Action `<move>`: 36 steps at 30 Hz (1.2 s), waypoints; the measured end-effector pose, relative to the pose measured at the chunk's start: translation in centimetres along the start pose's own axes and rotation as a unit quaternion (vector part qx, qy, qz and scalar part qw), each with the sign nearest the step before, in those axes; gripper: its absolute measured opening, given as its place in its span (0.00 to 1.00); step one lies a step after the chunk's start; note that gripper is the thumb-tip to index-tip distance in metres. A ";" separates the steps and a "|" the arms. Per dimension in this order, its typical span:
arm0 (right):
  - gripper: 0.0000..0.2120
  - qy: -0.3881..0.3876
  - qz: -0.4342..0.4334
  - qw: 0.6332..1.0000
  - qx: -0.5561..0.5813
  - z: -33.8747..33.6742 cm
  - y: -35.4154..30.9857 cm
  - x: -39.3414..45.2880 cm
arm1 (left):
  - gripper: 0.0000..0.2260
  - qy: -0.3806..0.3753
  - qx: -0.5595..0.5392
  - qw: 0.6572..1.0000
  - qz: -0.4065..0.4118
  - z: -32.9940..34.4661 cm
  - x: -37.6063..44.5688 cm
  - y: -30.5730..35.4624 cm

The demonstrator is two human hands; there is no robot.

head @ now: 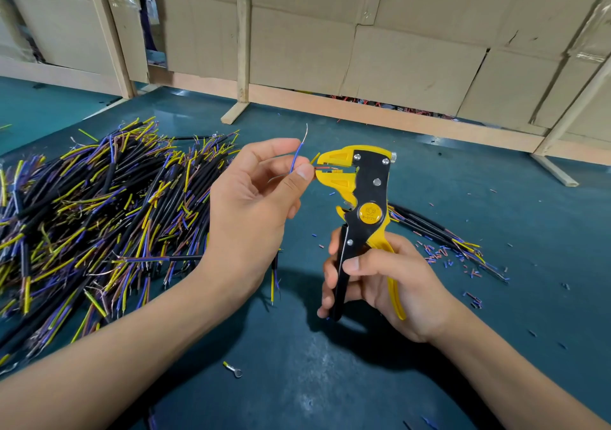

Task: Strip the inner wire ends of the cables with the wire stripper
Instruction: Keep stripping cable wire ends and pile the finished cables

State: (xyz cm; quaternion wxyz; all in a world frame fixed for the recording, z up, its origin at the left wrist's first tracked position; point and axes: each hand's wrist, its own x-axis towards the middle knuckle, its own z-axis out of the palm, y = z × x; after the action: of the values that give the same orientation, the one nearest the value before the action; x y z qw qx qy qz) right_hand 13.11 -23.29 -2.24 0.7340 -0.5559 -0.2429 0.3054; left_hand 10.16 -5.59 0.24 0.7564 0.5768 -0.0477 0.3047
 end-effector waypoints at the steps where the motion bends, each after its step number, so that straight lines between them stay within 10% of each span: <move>1: 0.10 -0.001 0.000 1.000 0.002 0.1 0.0 0.0 | 0.08 0.002 -0.004 1.000 -0.004 0.0 0.0 0.0; 36: 0.09 -0.007 -0.013 1.000 -0.002 0.2 0.2 0.0 | 0.12 -0.010 -0.033 0.999 -0.014 -0.2 0.2 -0.1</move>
State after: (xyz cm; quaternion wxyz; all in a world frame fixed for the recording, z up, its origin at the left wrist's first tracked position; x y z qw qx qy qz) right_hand 12.96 -23.09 -2.37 0.7349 -0.5522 -0.2556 0.2993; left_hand 10.33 -5.36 0.22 0.7786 0.5554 -0.0571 0.2864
